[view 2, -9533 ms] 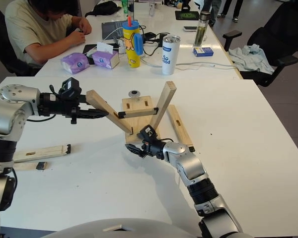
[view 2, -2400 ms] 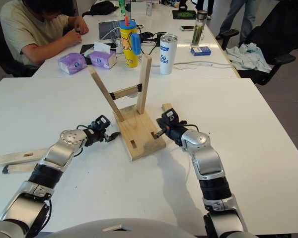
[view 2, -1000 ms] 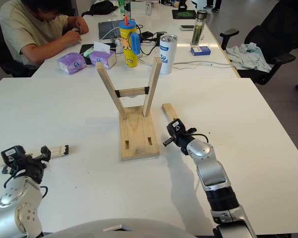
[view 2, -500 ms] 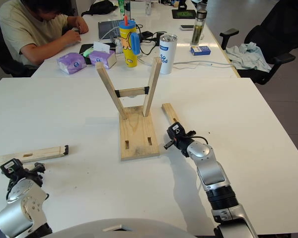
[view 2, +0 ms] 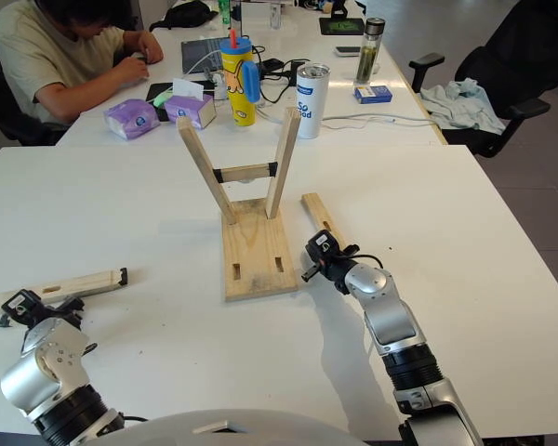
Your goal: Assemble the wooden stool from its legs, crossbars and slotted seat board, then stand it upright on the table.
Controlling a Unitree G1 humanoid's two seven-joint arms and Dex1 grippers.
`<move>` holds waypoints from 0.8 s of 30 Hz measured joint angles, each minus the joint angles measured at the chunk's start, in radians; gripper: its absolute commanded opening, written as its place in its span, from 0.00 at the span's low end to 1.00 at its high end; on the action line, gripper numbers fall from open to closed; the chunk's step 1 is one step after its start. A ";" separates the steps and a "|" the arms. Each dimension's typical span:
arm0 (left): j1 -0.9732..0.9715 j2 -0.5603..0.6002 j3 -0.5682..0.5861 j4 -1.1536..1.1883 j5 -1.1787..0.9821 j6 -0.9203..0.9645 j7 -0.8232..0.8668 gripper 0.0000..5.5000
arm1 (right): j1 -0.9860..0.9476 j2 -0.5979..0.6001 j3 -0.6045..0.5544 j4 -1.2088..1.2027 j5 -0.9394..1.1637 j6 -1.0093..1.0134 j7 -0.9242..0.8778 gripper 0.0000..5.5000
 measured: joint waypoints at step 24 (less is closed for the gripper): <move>-0.145 0.469 -0.163 0.543 0.068 -0.077 -0.214 0.24 | 0.006 0.043 -0.003 -0.039 0.001 0.026 -0.046 0.00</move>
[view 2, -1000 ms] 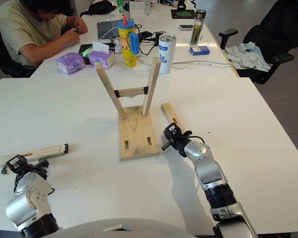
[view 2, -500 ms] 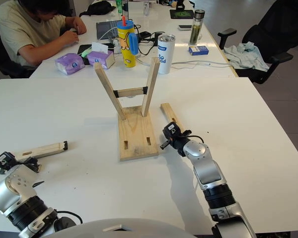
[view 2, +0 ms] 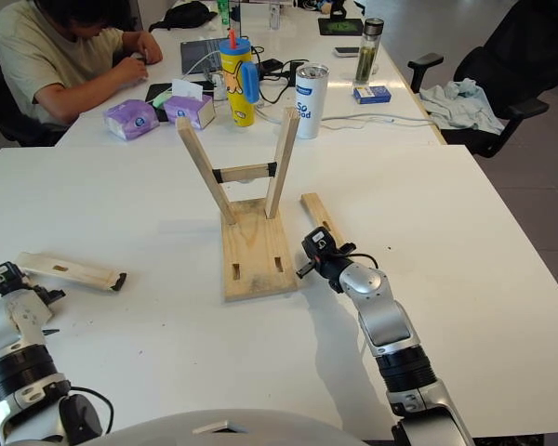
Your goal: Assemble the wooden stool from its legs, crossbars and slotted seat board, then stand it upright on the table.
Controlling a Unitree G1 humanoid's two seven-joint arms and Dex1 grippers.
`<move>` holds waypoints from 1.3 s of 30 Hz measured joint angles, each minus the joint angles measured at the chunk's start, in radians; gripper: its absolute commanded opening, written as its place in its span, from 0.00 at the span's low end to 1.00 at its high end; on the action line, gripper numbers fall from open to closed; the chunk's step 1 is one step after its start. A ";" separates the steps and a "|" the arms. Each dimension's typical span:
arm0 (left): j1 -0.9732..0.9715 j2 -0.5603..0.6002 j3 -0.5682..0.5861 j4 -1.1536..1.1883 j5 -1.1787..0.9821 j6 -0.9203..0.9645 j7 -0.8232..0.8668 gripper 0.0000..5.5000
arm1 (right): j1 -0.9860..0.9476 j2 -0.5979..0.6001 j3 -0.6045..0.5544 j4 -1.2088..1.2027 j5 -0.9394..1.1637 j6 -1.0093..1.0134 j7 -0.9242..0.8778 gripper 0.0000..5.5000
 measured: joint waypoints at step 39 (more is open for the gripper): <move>0.020 -0.114 -0.510 -0.055 -0.026 -0.324 -0.398 0.24 | -0.049 0.085 -0.117 -0.005 0.158 -0.010 -0.009 0.00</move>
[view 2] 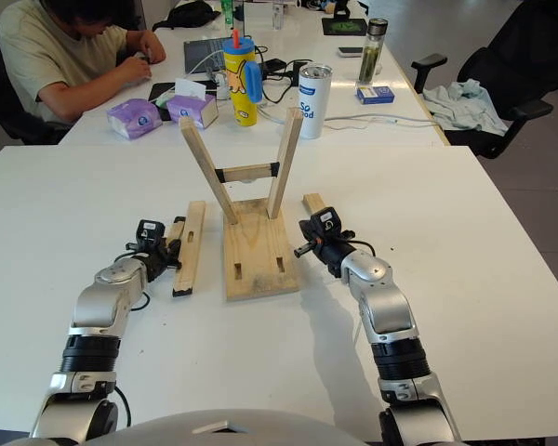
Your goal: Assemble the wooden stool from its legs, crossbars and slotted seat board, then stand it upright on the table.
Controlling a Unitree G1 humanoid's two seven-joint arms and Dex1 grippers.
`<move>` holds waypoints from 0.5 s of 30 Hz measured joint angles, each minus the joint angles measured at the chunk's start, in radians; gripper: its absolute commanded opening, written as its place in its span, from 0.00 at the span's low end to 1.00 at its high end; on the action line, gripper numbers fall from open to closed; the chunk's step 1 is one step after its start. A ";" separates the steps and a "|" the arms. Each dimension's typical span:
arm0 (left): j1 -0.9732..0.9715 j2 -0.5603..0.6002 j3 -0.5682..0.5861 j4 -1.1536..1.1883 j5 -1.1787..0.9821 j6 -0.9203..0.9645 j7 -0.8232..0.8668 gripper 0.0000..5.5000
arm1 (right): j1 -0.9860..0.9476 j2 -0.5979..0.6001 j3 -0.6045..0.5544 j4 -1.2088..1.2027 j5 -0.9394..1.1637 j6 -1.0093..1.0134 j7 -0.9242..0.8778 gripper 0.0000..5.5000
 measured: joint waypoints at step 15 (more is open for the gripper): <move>0.213 0.165 -0.070 -0.426 0.074 -0.471 -0.174 0.24 | 0.002 0.271 -0.364 -0.169 0.781 0.448 -0.097 0.33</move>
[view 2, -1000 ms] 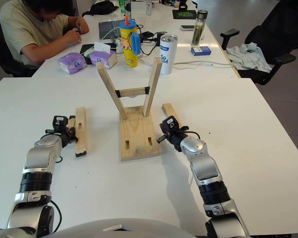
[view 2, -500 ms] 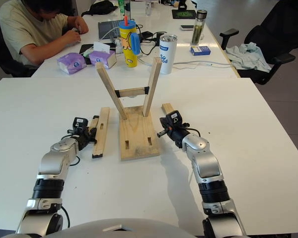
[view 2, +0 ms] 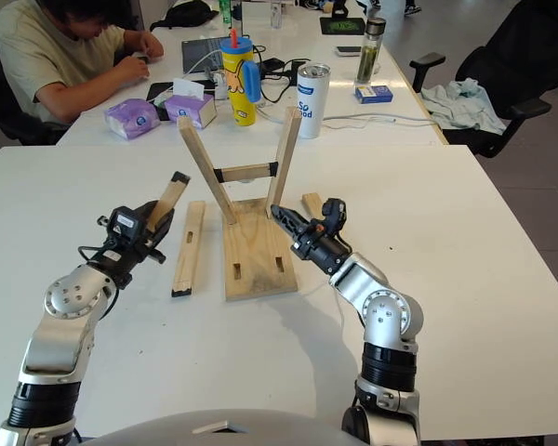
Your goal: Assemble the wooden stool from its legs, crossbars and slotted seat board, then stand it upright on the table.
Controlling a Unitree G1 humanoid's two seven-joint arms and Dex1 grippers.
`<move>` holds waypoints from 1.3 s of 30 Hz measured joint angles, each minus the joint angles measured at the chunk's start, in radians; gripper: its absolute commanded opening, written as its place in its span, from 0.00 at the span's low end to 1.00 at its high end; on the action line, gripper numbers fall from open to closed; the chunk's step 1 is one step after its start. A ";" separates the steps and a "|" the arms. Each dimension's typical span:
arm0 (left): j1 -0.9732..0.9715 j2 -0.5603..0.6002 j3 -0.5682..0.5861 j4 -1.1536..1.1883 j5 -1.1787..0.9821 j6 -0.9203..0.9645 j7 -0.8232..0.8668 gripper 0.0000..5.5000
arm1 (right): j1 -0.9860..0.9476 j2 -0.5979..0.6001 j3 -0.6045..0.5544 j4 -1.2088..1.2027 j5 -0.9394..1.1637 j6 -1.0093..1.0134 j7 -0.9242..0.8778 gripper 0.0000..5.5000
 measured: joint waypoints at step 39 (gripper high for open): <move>-0.103 -0.117 -0.246 -0.101 -0.014 0.029 -0.073 0.24 | -0.094 -0.026 0.054 0.022 0.346 -0.050 -0.167 0.08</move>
